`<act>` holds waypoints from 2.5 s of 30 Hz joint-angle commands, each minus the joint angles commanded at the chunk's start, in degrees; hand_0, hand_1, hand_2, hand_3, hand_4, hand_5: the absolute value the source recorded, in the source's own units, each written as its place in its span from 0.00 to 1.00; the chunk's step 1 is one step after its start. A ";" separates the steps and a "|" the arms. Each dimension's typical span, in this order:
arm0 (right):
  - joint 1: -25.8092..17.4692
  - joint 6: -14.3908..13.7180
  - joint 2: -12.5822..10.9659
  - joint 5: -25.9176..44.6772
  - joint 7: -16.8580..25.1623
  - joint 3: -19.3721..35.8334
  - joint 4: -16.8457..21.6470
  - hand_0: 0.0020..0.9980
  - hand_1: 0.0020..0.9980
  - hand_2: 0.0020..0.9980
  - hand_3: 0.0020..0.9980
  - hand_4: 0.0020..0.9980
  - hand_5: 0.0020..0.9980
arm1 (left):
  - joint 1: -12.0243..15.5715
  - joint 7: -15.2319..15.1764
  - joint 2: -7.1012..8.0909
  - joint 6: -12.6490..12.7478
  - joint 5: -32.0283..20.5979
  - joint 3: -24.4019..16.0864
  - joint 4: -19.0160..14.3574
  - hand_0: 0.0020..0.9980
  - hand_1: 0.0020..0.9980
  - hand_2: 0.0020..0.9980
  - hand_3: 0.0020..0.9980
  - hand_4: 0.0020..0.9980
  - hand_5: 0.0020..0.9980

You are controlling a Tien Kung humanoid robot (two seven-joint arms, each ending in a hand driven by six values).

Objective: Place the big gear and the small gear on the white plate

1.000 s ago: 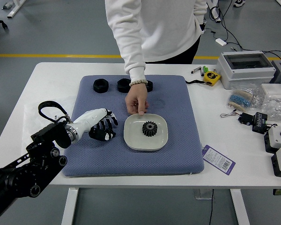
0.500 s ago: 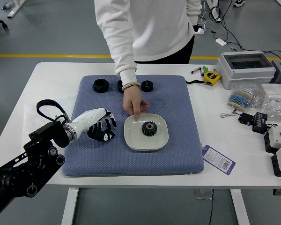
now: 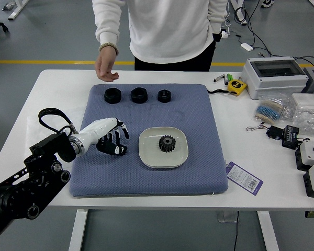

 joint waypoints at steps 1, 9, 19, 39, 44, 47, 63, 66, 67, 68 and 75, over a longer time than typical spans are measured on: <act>-0.02 0.00 0.00 0.02 0.00 0.01 0.00 0.65 0.65 0.73 0.58 0.84 0.68 | 0.12 -0.03 0.08 0.07 -0.19 -0.28 -0.59 0.20 0.23 0.33 0.52 0.79 0.00; -0.12 -0.02 0.02 -0.16 -0.08 0.11 -0.01 0.65 0.65 0.73 0.58 0.84 0.68 | 0.29 -0.30 0.37 -0.53 -0.06 -1.26 -3.94 0.26 0.40 0.51 0.59 0.89 0.11; -0.32 -0.07 0.05 -0.32 -0.11 0.25 0.00 0.65 0.65 0.73 0.58 0.84 0.68 | 0.27 0.44 0.55 -4.16 1.68 -0.70 -3.18 0.34 0.48 0.55 0.62 1.00 0.17; -0.51 -0.16 0.08 -0.59 -0.18 0.35 0.06 0.65 0.65 0.73 0.58 0.84 0.68 | -0.40 -1.55 -1.14 -1.13 1.55 1.16 1.80 0.33 0.47 0.53 0.58 0.80 0.08; -0.40 -0.14 0.08 -0.19 -0.08 0.17 0.05 0.65 0.65 0.73 0.58 0.84 0.68 | -0.52 -1.95 -1.35 -0.32 1.11 1.76 3.01 0.28 0.43 0.50 0.56 0.62 0.00; -0.32 -0.11 0.06 -0.16 -0.08 0.13 0.05 0.65 0.65 0.73 0.58 0.84 0.68 | -0.64 -2.03 -1.47 -0.20 1.03 1.78 3.92 0.28 0.43 0.50 0.56 0.62 0.00; -0.02 -0.04 0.02 0.10 -0.01 -0.01 0.03 0.65 0.65 0.73 0.58 0.84 0.68 | -0.92 -1.25 -1.18 -1.29 1.16 1.45 4.27 0.20 0.22 0.31 0.49 0.63 0.00; -0.01 -0.05 0.02 0.09 -0.02 0.00 0.03 0.65 0.65 0.73 0.58 0.84 0.68 | -0.86 -1.16 -1.13 -1.51 1.42 1.42 4.26 0.20 0.22 0.31 0.49 0.63 0.00; 0.00 -0.04 0.02 0.09 -0.02 -0.01 0.03 0.65 0.65 0.73 0.58 0.84 0.68 | -0.86 -1.14 -1.12 -1.58 1.50 1.43 4.24 0.20 0.22 0.31 0.49 0.63 0.00; 0.01 -0.04 0.02 0.10 -0.02 -0.02 0.03 0.65 0.65 0.73 0.58 0.84 0.68 | -0.86 -1.12 -1.11 -1.61 1.54 1.44 4.23 0.20 0.21 0.30 0.48 0.60 0.00; 0.03 -0.03 0.02 0.11 -0.02 -0.01 0.02 0.65 0.65 0.73 0.58 0.84 0.68 | -0.87 -0.93 -0.85 -1.92 0.87 0.94 3.30 0.20 0.20 0.29 0.48 0.59 0.00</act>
